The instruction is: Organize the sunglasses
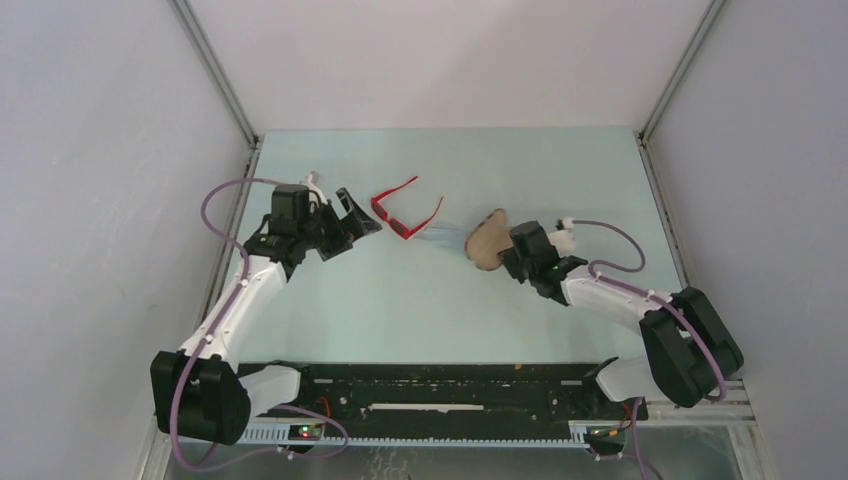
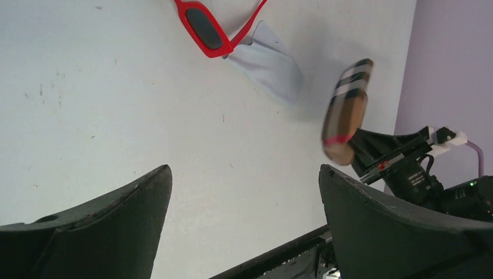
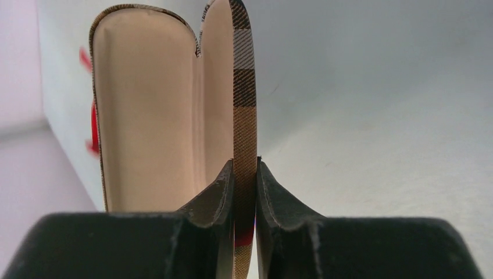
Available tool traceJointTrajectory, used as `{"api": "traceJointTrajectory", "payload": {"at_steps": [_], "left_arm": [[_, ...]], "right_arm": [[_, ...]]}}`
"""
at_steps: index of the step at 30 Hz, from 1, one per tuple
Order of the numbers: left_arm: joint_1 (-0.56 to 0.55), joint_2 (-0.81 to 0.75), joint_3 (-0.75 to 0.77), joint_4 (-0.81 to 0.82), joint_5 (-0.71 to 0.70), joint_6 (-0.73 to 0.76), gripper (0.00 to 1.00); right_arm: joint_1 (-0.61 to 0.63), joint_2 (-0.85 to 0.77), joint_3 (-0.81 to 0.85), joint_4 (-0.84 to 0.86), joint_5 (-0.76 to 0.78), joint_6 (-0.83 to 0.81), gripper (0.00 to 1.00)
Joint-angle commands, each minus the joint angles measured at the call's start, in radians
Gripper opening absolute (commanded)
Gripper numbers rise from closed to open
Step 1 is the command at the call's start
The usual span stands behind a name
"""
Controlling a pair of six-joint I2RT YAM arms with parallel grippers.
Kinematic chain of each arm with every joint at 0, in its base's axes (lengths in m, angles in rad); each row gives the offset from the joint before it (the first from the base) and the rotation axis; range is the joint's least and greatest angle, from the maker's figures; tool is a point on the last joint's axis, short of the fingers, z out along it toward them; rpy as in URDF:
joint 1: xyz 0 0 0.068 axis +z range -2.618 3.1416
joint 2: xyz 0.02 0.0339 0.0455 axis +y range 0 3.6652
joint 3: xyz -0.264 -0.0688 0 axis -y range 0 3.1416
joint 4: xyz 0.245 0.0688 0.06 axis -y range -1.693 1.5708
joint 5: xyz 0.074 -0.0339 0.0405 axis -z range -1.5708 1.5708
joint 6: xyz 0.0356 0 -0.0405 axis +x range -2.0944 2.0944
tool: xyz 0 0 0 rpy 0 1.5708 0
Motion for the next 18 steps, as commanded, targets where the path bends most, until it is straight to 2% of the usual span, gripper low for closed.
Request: {"api": "traceJointTrajectory", "payload": {"at_steps": [1, 3, 7, 11, 16, 18], "left_arm": [[0.005, -0.015, -0.033, 0.032, 0.017, 0.014, 1.0], [0.005, -0.008, -0.038, 0.045, 0.026, 0.005, 1.0], [0.002, -0.011, -0.038, 0.046, 0.046, 0.002, 1.0], [0.002, -0.034, -0.042, 0.033, 0.037, 0.01, 1.0], [0.003, -0.043, -0.053, 0.032, 0.039, 0.012, 1.0], [0.003, -0.038, -0.054, 0.032, 0.047, 0.014, 1.0]], "right_arm": [[-0.027, -0.052, -0.001, -0.184, 0.348, 0.337, 0.0], [-0.037, -0.031, 0.006, -0.175, 0.402, 0.404, 0.0], [-0.084, 0.099, 0.136, -0.255, 0.431, 0.445, 0.0], [-0.112, 0.222, 0.186, -0.274, 0.343, 0.548, 0.0], [-0.112, 0.288, 0.186, -0.235, 0.233, 0.615, 0.0], [-0.117, 0.292, 0.186, -0.231, 0.213, 0.605, 0.21]]}}
